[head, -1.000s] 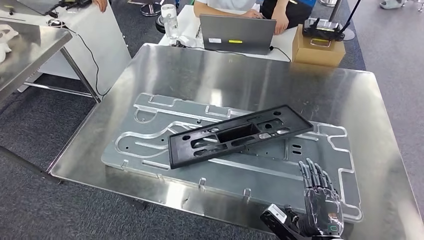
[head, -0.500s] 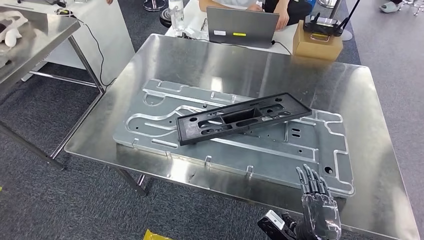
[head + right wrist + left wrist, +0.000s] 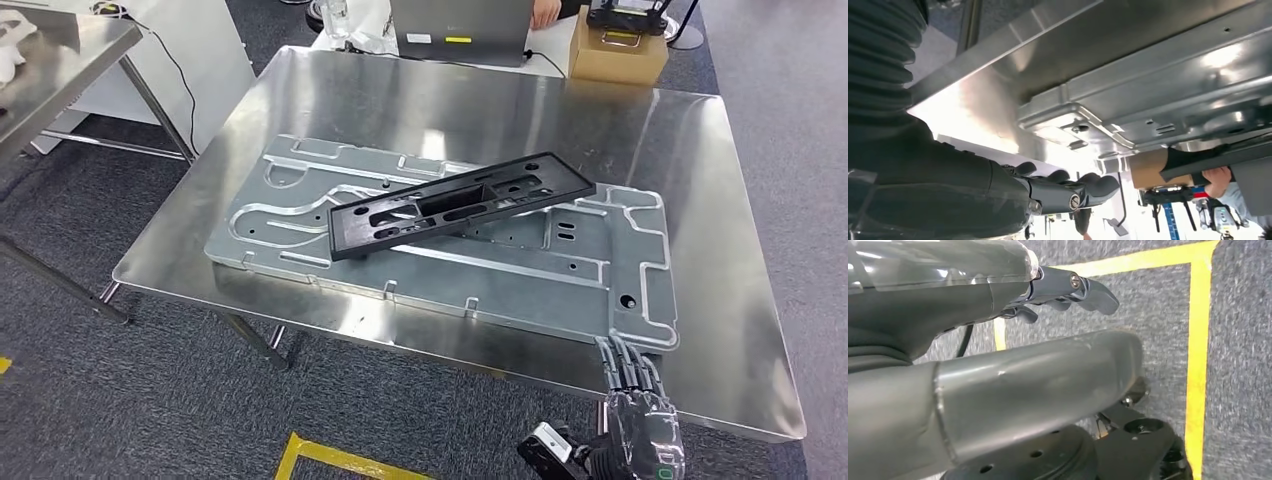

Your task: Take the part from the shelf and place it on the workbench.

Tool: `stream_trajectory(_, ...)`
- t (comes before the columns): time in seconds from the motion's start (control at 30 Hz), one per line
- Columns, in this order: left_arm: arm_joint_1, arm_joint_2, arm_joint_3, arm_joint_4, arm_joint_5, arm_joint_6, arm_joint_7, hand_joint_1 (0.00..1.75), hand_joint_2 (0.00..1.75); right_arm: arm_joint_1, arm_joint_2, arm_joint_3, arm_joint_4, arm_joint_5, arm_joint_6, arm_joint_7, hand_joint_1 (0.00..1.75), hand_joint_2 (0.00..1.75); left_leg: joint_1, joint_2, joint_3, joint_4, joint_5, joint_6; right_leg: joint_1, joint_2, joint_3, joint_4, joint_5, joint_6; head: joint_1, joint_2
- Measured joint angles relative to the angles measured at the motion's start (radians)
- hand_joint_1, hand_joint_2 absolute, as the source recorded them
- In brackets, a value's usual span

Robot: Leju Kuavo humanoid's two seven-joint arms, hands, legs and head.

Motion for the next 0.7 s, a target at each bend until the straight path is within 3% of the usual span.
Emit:
stream_trajectory(0.07,0.000,0.000,0.000,0.000,0.002,0.000,0.000,0.00,0.00,0.003,0.006,0.000,0.000,0.000,-0.008,-0.009,0.00,0.00,0.001,-0.001,-0.039,0.129,-0.056,-0.004,0.004,-0.003,-0.012,0.012,0.003,-0.005,0.000,0.000)
stream_trajectory(0.1,0.000,0.000,0.000,0.000,0.004,-0.001,0.000,0.00,0.00,0.006,0.010,0.000,-0.001,-0.004,-0.013,-0.018,0.00,0.00,0.001,-0.001,-0.041,0.157,-0.059,-0.004,0.006,-0.004,-0.019,0.020,0.004,-0.006,0.000,0.000)
stream_trajectory(0.13,0.000,0.000,0.000,0.000,0.007,-0.001,0.000,0.00,0.00,0.010,0.013,0.002,-0.004,-0.015,-0.017,-0.033,0.00,0.00,0.001,-0.001,-0.024,0.144,-0.045,-0.002,0.008,-0.004,-0.026,0.028,0.004,-0.006,0.000,0.000)
stream_trajectory(0.2,-0.002,0.001,0.000,0.000,0.017,-0.001,0.000,0.00,0.00,0.023,0.017,0.017,-0.023,-0.076,-0.020,-0.084,0.00,0.00,-0.001,-0.004,0.054,0.023,-0.001,0.008,0.009,-0.002,-0.039,0.045,0.004,-0.006,0.000,0.000)
stream_trajectory(0.27,-0.003,0.002,0.000,0.001,0.029,-0.001,-0.002,0.00,0.00,0.040,0.015,0.071,-0.064,-0.172,-0.026,-0.146,0.00,0.00,-0.006,-0.009,0.119,-0.087,0.019,0.017,0.011,0.000,-0.049,0.055,0.008,0.000,0.000,0.000)
stream_trajectory(0.33,-0.004,0.003,0.000,0.001,0.039,-0.001,-0.006,0.00,0.00,0.049,0.002,0.166,-0.111,-0.232,-0.049,-0.154,0.00,0.00,-0.011,-0.011,0.130,-0.114,0.027,0.022,0.010,0.001,-0.053,0.053,0.021,0.012,0.000,0.000)
stream_trajectory(0.4,-0.004,0.002,0.000,0.001,0.045,-0.001,-0.010,0.00,0.00,0.050,-0.024,0.275,-0.150,-0.242,-0.083,-0.110,0.00,0.00,-0.008,-0.008,0.119,-0.129,0.050,0.032,0.011,0.003,-0.058,0.051,0.025,0.026,0.000,0.000)
stream_trajectory(0.43,-0.005,0.001,0.000,0.001,0.047,-0.001,-0.012,0.00,0.00,0.048,-0.039,0.321,-0.164,-0.241,-0.101,-0.083,0.00,0.00,-0.005,-0.005,0.112,-0.138,0.064,0.039,0.012,0.004,-0.064,0.062,0.004,0.031,0.000,0.000)
stream_trajectory(0.53,-0.006,-0.001,0.001,0.001,0.051,-0.001,-0.016,0.00,0.00,0.038,-0.080,0.402,-0.181,-0.234,-0.146,-0.012,0.00,0.00,-0.002,0.003,0.073,-0.146,0.106,0.053,0.009,0.005,-0.090,0.184,-0.138,0.039,0.001,0.000)
stream_trajectory(0.57,-0.006,-0.002,0.001,0.001,0.051,-0.001,-0.015,0.00,0.00,0.035,-0.092,0.416,-0.182,-0.232,-0.160,0.008,0.00,0.00,-0.003,0.004,0.055,-0.144,0.118,0.053,0.007,0.004,-0.093,0.237,-0.169,0.042,0.001,0.000)
stream_trajectory(0.6,-0.006,-0.002,0.001,0.001,0.053,0.001,-0.015,0.00,0.00,0.034,-0.102,0.428,-0.182,-0.229,-0.172,0.026,0.00,0.00,-0.004,0.006,0.037,-0.141,0.131,0.052,0.006,0.004,-0.087,0.274,-0.173,0.044,0.001,0.000)
stream_trajectory(0.63,-0.006,-0.003,0.001,0.001,0.054,0.002,-0.015,0.00,0.00,0.033,-0.110,0.437,-0.183,-0.226,-0.183,0.042,0.00,0.00,-0.004,0.008,0.017,-0.137,0.143,0.051,0.006,0.004,-0.069,0.285,-0.151,0.046,0.001,0.000)
stream_trajectory(0.7,-0.006,-0.006,0.001,0.001,0.058,0.003,-0.014,0.00,0.00,0.033,-0.121,0.447,-0.185,-0.215,-0.199,0.068,0.00,0.00,-0.004,0.010,-0.021,-0.127,0.169,0.046,0.005,0.004,0.011,0.216,-0.087,0.046,0.001,0.000)
